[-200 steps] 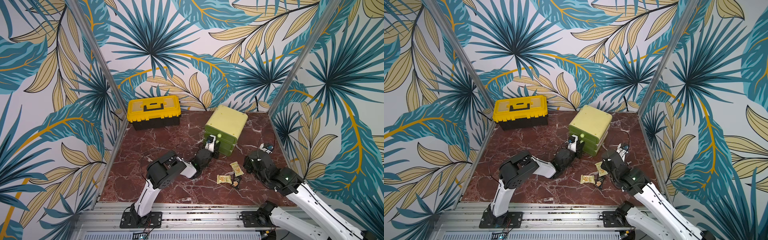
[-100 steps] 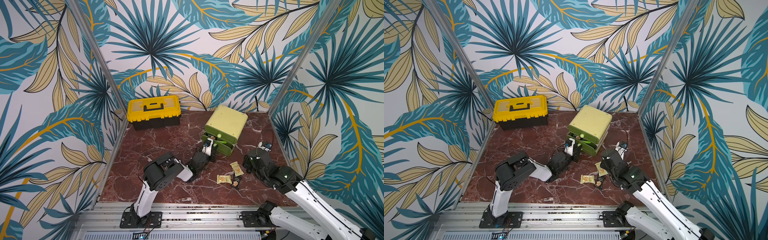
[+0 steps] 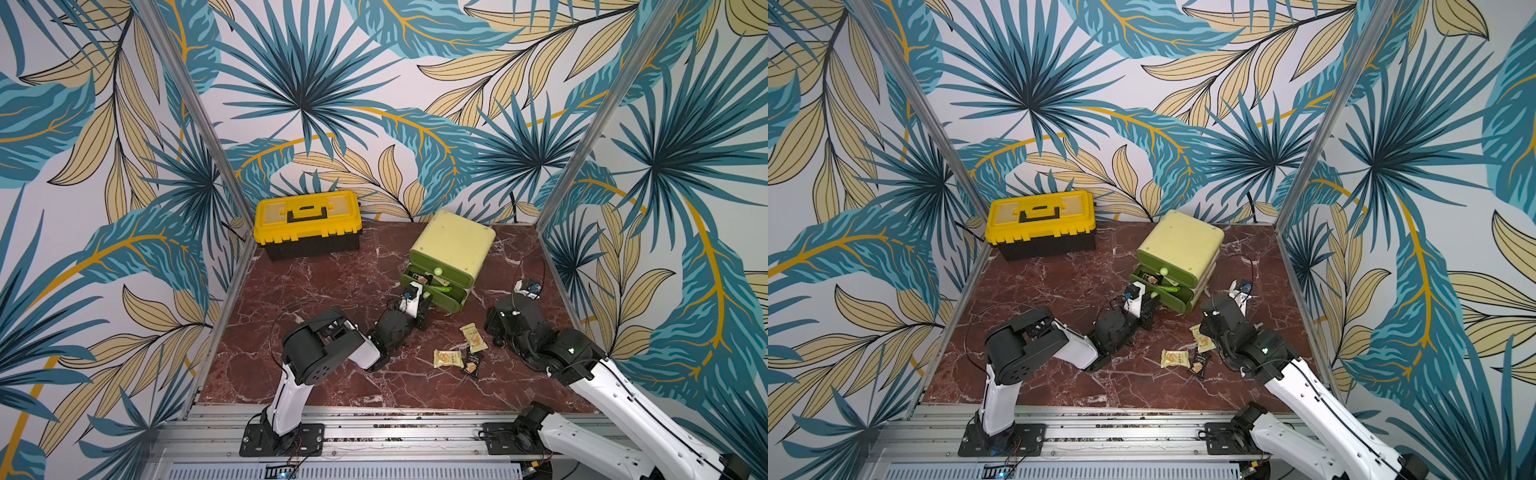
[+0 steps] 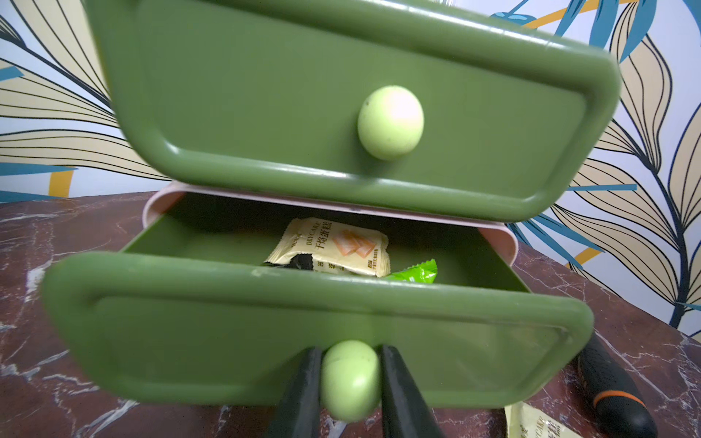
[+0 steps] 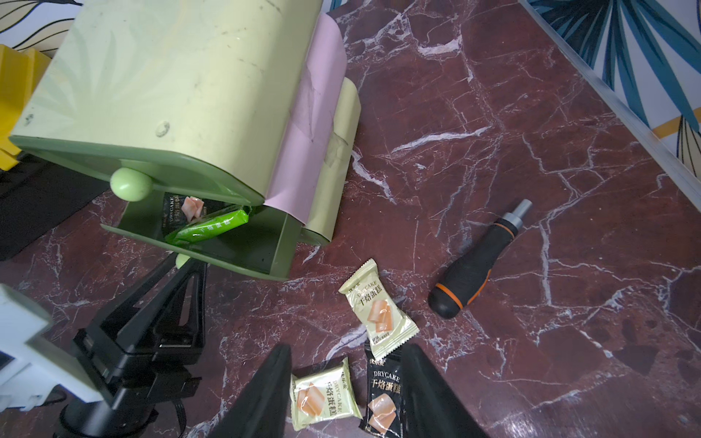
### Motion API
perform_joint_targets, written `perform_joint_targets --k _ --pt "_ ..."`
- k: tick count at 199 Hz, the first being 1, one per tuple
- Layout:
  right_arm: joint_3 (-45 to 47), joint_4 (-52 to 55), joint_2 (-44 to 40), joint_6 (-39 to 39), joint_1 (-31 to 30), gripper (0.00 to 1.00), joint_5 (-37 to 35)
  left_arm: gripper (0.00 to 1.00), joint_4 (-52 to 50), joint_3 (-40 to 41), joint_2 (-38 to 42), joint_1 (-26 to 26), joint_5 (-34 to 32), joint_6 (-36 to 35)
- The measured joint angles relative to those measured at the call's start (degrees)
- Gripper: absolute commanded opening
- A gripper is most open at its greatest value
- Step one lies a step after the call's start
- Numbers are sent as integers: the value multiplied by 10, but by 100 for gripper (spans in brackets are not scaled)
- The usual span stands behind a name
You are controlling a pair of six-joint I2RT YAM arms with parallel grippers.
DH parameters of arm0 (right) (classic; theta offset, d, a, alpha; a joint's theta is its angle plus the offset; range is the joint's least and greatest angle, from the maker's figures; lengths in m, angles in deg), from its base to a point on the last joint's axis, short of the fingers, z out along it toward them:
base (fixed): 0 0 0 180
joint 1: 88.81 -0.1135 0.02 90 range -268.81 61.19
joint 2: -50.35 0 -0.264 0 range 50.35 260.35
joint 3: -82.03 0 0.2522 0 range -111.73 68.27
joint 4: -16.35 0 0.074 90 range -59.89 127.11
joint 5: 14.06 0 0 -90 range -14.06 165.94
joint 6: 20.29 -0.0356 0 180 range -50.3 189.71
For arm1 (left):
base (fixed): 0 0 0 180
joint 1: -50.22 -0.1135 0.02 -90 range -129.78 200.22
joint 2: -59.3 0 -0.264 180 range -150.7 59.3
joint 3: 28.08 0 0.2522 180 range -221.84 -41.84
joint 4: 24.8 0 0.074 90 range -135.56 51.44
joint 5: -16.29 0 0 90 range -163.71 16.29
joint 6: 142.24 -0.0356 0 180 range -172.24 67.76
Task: Take the cookies out of the drawer
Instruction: Open the drawer in the storage box.
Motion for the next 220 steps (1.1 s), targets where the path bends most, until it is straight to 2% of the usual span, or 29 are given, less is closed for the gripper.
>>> perform_joint_targets --k 123,220 --pt "-42 -5 55 73 0 51 42 18 25 73 42 0 2 -6" --pt "-71 -20 112 127 0 49 119 18 50 132 70 5 -4 -16"
